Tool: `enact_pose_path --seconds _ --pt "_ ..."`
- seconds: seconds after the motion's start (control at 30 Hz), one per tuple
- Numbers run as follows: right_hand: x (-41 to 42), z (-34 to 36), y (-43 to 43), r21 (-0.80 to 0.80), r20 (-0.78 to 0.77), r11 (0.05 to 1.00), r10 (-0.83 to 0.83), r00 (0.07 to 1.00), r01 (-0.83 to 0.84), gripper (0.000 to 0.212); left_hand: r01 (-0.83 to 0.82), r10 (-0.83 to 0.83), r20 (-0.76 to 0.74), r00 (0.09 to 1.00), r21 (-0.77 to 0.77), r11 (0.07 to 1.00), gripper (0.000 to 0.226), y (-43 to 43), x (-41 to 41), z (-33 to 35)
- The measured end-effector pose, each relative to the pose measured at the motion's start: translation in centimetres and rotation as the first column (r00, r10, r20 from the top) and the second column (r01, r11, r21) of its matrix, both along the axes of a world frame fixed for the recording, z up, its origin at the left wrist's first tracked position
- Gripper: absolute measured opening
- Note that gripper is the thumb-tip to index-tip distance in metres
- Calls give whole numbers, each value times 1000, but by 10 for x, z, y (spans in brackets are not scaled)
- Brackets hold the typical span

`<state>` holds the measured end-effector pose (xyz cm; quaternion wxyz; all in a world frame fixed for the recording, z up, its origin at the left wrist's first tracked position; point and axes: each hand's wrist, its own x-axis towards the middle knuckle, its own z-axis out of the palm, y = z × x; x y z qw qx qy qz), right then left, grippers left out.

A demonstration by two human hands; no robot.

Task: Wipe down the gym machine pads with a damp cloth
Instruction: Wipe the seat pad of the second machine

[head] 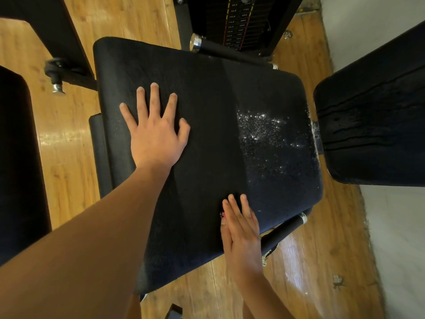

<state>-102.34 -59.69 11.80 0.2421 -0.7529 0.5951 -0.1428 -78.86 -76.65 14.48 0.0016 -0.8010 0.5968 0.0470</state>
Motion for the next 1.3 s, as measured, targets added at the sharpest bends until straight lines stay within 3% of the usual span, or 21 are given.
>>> enact_pose_path --seconds 0.2,0.43,0.87,1.13,1.3 --pt "-4 -5 3 -51 2 998 42 999 -42 40 3 -3 0 1000 -2 1000 61 1 0 0" --pt "-9 -5 -10 -114 130 990 103 986 -88 37 -4 4 7 1000 5 1000 62 2 0 -1" --pt "49 5 -161 -257 214 966 86 973 -29 34 3 -3 12 1000 -26 1000 61 3 3 -8" --pt "91 19 -281 -118 199 992 62 978 -39 38 -7 7 0 1000 -31 1000 61 1 1 -8" --pt "105 8 -322 -49 60 991 125 990 -122 39 -6 6 3 1000 -20 1000 61 -2 0 -6"
